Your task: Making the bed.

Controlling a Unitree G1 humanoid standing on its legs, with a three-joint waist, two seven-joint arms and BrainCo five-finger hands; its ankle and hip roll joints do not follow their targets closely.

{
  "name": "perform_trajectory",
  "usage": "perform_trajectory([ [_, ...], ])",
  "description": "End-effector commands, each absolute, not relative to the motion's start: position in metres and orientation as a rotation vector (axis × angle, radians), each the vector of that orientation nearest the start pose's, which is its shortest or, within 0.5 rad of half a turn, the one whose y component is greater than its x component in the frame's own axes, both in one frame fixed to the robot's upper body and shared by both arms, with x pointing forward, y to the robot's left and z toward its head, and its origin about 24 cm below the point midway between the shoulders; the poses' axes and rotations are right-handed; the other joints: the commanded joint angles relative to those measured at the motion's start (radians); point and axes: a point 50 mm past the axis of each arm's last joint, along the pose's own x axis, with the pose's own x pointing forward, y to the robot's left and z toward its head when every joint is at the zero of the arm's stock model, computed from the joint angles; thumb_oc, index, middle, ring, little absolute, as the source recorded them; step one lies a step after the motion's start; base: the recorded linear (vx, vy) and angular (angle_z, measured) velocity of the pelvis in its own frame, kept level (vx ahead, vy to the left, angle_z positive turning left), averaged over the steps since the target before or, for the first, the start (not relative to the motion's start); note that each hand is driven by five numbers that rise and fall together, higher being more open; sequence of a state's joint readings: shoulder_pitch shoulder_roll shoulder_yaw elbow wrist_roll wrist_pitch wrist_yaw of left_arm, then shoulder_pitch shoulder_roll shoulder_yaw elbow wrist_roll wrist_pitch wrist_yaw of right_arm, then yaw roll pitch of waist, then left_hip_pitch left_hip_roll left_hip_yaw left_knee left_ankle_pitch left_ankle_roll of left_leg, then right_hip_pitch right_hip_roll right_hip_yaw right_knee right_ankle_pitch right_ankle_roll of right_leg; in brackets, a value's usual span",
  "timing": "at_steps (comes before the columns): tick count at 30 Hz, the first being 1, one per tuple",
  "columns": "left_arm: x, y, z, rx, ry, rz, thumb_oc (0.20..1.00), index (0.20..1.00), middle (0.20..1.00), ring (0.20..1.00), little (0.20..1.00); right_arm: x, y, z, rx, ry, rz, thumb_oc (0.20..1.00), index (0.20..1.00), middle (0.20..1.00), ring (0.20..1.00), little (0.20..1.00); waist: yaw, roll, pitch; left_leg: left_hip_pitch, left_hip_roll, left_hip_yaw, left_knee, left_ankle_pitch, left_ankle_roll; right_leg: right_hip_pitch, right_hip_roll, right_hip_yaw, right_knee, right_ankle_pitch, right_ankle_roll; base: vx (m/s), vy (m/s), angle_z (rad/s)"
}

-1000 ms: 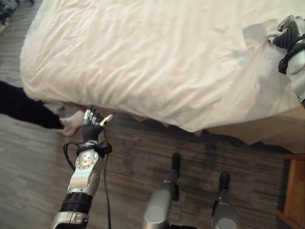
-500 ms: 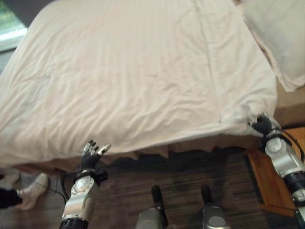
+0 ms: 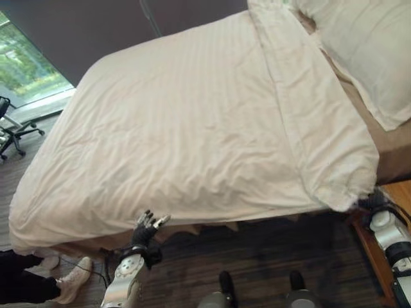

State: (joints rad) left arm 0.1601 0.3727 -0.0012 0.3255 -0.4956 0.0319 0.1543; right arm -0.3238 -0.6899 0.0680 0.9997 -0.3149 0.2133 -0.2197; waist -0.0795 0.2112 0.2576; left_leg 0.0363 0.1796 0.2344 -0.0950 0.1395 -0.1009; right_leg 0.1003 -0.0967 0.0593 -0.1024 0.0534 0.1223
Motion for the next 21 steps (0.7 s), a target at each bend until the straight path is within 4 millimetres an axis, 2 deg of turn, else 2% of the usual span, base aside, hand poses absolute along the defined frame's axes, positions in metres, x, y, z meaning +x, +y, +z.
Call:
perform_trajectory([
  [1,0.193,0.271,-0.037,-0.042,0.424,0.350,1.000,1.000,1.000,1.000,1.000,0.228,-0.410,0.025,-1.165,0.761,-0.585,1.000,1.000,1.000,1.000,1.000,-0.041,-0.021,0.013,-0.076,0.114,0.039,0.008,0.190,-0.155,0.076,-0.009,-0.061,0.015,-0.159,-0.031,0.00,-0.081,0.19],
  [2,0.189,0.272,-0.041,-0.048,0.440,0.363,1.000,1.000,1.000,1.000,1.000,0.234,-0.409,0.032,-1.192,0.725,-0.578,1.000,1.000,1.000,1.000,1.000,-0.037,-0.019,0.012,-0.073,0.115,0.034,0.008,0.193,-0.154,0.080,-0.005,-0.062,0.015,-0.162,-0.033,0.03,-0.080,0.03],
  [3,0.199,0.255,-0.053,-0.052,0.493,0.356,1.000,1.000,1.000,1.000,1.000,0.252,-0.394,0.042,-1.247,0.622,-0.565,1.000,1.000,1.000,1.000,1.000,-0.052,-0.031,0.012,-0.063,0.113,0.031,0.008,0.189,-0.153,0.084,-0.005,-0.058,0.015,-0.171,-0.034,0.02,-0.079,-0.06],
  [4,0.204,0.247,-0.058,-0.052,0.512,0.354,1.000,1.000,1.000,1.000,1.000,0.259,-0.388,0.044,-1.285,0.595,-0.551,1.000,1.000,1.000,1.000,1.000,-0.047,-0.030,0.012,-0.067,0.116,0.019,0.008,0.198,-0.154,0.077,0.004,-0.051,0.015,-0.166,-0.038,0.02,-0.052,-0.02],
  [7,0.212,0.250,-0.053,-0.056,0.484,0.363,1.000,1.000,1.000,1.000,1.000,0.269,-0.385,0.052,-1.311,0.567,-0.569,1.000,1.000,1.000,1.000,1.000,-0.033,-0.032,0.017,-0.073,0.106,-0.006,0.010,0.211,-0.154,0.076,0.008,-0.049,0.015,-0.163,-0.041,0.02,-0.064,-0.10],
  [9,0.226,0.249,-0.049,-0.097,0.463,0.370,1.000,1.000,1.000,1.000,1.000,0.311,-0.361,0.086,-1.309,0.415,-0.553,1.000,1.000,1.000,1.000,1.000,0.000,-0.053,0.014,-0.085,0.066,-0.022,0.032,0.161,-0.116,0.084,0.012,-0.067,0.015,-0.159,-0.045,0.03,-0.136,-0.07],
  [10,0.227,0.250,-0.048,-0.098,0.461,0.372,1.000,1.000,1.000,1.000,1.000,0.312,-0.361,0.087,-1.308,0.413,-0.553,1.000,1.000,1.000,1.000,1.000,-0.002,-0.054,0.015,-0.086,0.065,-0.022,0.032,0.161,-0.116,0.084,0.011,-0.067,0.015,-0.159,-0.044,0.05,-0.061,0.25],
  [11,0.229,0.250,-0.047,-0.105,0.451,0.377,1.000,1.000,1.000,1.000,1.000,0.320,-0.354,0.092,-1.277,0.381,-0.542,0.457,0.457,0.457,0.457,0.457,0.003,-0.057,0.014,-0.089,0.063,-0.019,0.030,0.161,-0.116,0.086,0.014,-0.073,0.015,-0.160,-0.043,0.05,-0.021,0.24],
  [12,0.232,0.252,-0.044,-0.105,0.438,0.383,1.000,1.000,1.000,1.000,1.000,0.325,-0.352,0.099,-1.240,0.355,-0.538,0.200,0.200,0.200,0.200,0.200,0.009,-0.061,0.011,-0.090,0.066,-0.013,0.025,0.162,-0.118,0.088,0.017,-0.079,0.015,-0.160,-0.043,0.08,-0.039,0.20],
  [14,0.236,0.255,-0.039,-0.099,0.423,0.390,1.000,1.000,1.000,1.000,1.000,0.335,-0.342,0.113,-1.104,0.271,-0.528,0.200,0.200,0.200,0.200,0.200,0.015,-0.069,0.008,-0.091,0.077,0.001,0.016,0.170,-0.125,0.091,0.026,-0.091,0.015,-0.161,-0.046,0.07,-0.040,0.27],
  [15,0.239,0.259,-0.035,-0.105,0.404,0.411,1.000,1.000,1.000,1.000,1.000,0.343,-0.329,0.128,-0.972,0.169,-0.524,0.200,0.200,0.200,0.200,0.200,0.021,-0.075,0.008,-0.097,0.095,0.029,0.008,0.184,-0.132,0.094,0.033,-0.105,0.015,-0.160,-0.049,0.08,-0.037,0.32],
  [16,0.239,0.262,-0.035,-0.102,0.406,0.421,1.000,1.000,1.000,1.000,1.000,0.346,-0.321,0.133,-0.873,0.114,-0.520,0.200,0.200,0.200,0.200,0.200,0.021,-0.078,0.008,-0.098,0.106,0.046,0.008,0.190,-0.136,0.104,0.036,-0.113,0.015,-0.162,-0.053,0.09,-0.032,0.19],
  [19,0.244,0.269,-0.029,-0.106,0.385,0.450,1.000,1.000,1.000,1.000,1.000,0.354,-0.301,0.141,-0.552,0.014,-0.505,0.200,0.200,0.200,0.200,0.200,0.031,-0.081,0.006,-0.092,0.120,0.060,0.008,0.196,-0.143,0.133,0.045,-0.138,0.015,-0.174,-0.056,0.10,-0.020,0.25],
  [20,0.248,0.271,-0.024,-0.100,0.370,0.454,1.000,1.000,1.000,1.000,1.000,0.356,-0.292,0.144,-0.384,-0.036,-0.497,0.200,0.200,0.200,0.200,0.200,0.031,-0.079,0.007,-0.090,0.122,0.060,0.008,0.196,-0.145,0.140,0.046,-0.146,0.015,-0.176,-0.056,0.06,-0.019,0.29],
  [21,0.249,0.272,-0.024,-0.097,0.369,0.454,1.000,1.000,1.000,1.000,1.000,0.356,-0.292,0.144,-0.378,-0.036,-0.499,0.200,0.200,0.200,0.200,0.200,0.032,-0.083,0.009,-0.089,0.121,0.059,0.008,0.196,-0.144,0.142,0.045,-0.148,0.015,-0.177,-0.056,0.04,-0.006,0.19],
])
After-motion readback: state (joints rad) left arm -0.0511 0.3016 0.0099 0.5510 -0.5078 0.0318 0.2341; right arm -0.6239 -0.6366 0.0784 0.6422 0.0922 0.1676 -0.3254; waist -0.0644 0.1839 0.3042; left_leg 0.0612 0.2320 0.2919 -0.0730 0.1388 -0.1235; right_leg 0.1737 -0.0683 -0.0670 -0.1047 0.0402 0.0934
